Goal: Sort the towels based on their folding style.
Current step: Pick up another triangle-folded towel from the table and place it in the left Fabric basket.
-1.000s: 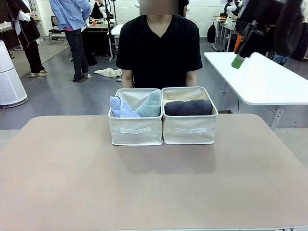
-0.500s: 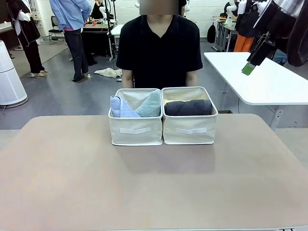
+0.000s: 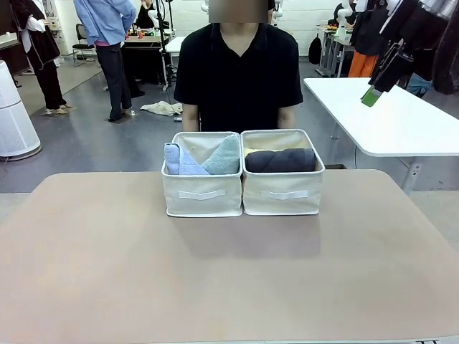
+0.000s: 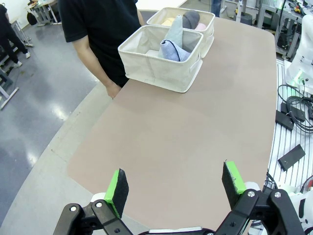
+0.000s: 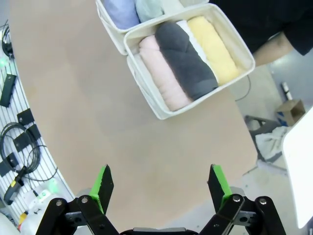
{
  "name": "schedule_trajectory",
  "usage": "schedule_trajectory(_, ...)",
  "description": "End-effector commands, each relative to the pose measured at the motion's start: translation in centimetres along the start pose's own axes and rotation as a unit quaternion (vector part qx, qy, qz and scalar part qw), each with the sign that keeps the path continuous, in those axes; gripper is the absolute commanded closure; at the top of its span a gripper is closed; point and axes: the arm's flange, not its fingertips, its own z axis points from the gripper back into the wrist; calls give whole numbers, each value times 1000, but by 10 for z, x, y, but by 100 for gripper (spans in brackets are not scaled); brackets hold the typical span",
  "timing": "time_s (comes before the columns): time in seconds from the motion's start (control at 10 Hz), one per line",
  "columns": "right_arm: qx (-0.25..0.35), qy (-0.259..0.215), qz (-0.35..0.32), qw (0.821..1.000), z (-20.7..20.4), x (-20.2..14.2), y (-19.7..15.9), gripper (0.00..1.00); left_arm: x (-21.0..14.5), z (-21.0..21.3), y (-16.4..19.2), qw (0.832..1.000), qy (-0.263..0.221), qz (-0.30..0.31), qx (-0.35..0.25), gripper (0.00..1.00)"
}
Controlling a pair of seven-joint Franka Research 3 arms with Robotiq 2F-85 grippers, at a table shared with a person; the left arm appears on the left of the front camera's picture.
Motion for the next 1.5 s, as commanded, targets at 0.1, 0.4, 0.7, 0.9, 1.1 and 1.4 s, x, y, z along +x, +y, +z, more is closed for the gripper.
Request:
schedule_trajectory(0.1,3,5,-2,1000,-3,-3,2,0,0,1,0,1000,-7,0,1,0)
schedule_trajectory(0.4,3,5,-2,1000,-3,-3,2,0,0,1,0,1000,-7,0,1,0)
schedule_trajectory(0.7,0,0,0,1000,0,0,0,0,0,1,0,1000,-7,0,1,0)
schedule_trajectory(0.9,72,-71,-54,993,25,-33,-37,0,0,1,0,1000,-7,0,1,0)
schedule_trajectory(1.1,160,-142,-97,972,42,-86,-75,0,0,1,0,1000,-7,0,1,0)
schedule_trajectory(1.4,174,-222,-145,948,26,-164,-135,0,0,1,0,1000,-7,0,1,0)
